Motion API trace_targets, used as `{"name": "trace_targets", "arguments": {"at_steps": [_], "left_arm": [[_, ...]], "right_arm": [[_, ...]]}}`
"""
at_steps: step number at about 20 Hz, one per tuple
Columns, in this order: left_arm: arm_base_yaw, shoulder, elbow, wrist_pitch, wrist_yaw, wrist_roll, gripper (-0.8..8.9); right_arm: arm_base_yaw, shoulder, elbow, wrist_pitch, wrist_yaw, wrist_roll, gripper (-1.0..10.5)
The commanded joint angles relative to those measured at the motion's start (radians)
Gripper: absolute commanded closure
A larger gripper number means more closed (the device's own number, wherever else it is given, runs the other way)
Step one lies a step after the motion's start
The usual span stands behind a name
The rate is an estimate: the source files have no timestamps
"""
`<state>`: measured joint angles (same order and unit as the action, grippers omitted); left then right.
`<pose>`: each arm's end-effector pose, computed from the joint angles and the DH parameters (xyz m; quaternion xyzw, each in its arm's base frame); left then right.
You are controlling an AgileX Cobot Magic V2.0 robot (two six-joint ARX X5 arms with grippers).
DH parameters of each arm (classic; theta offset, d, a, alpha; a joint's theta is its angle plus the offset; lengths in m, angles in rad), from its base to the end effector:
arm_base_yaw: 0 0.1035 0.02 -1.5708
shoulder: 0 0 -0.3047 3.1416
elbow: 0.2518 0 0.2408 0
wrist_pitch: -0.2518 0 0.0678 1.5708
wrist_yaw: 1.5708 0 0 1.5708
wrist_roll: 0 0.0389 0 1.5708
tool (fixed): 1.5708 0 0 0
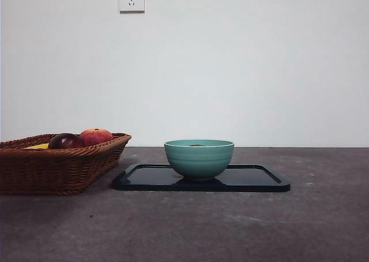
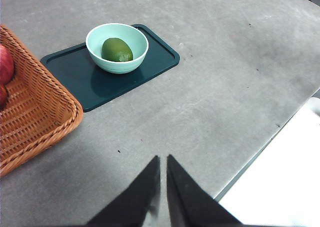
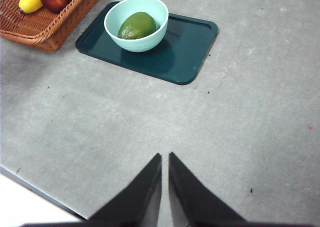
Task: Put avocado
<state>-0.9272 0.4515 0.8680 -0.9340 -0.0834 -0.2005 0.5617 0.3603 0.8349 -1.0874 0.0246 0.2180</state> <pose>0.0191 -0.0200 0.3329 0.0350 0.2624 -0.3715 0.8899 0.0023 0.0003 0.3095 0.0134 0.3146 0.2201 0.9233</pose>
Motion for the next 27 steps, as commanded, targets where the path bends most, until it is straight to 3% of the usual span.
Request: {"name": "trace_targets", "arguments": {"at_steps": [1, 8, 12, 15, 18, 21, 24, 27], "left_arm": [[-0.008, 0.003, 0.008, 0.014, -0.006, 0.005, 7.96], [0.021, 0.002, 0.008, 0.014, -0.002, 0.005, 7.96], [0.239, 0.003, 0.008, 0.015, 0.005, 0.005, 7.96], [0.474, -0.016, -0.013, 0.02, 0.002, 0.124, 7.95], [0.682, -0.096, -0.149, 0.188, 0.005, 0.235, 7.95], [0.833, -0.224, -0.384, 0.484, 0.006, 0.248, 7.95], [0.88, -0.328, -0.597, 0.681, 0.006, 0.216, 7.95], [0.88, -0.405, -0.727, 0.725, 0.01, 0.138, 7.95]], "right_arm": [[0.006, 0.002, 0.005, 0.011, 0.002, 0.01, 9.3], [0.006, 0.002, 0.005, 0.011, 0.002, 0.01, 9.3], [0.006, 0.002, 0.005, 0.011, 0.002, 0.01, 9.3], [0.006, 0.002, 0.005, 0.011, 0.002, 0.01, 9.3], [0.006, 0.001, 0.005, 0.011, 0.002, 0.01, 9.3], [0.006, 0.001, 0.005, 0.011, 0.002, 0.01, 9.3], [0.006, 0.002, 0.005, 0.011, 0.002, 0.01, 9.3], [0.006, 0.002, 0.005, 0.011, 0.002, 0.01, 9.3]]}}
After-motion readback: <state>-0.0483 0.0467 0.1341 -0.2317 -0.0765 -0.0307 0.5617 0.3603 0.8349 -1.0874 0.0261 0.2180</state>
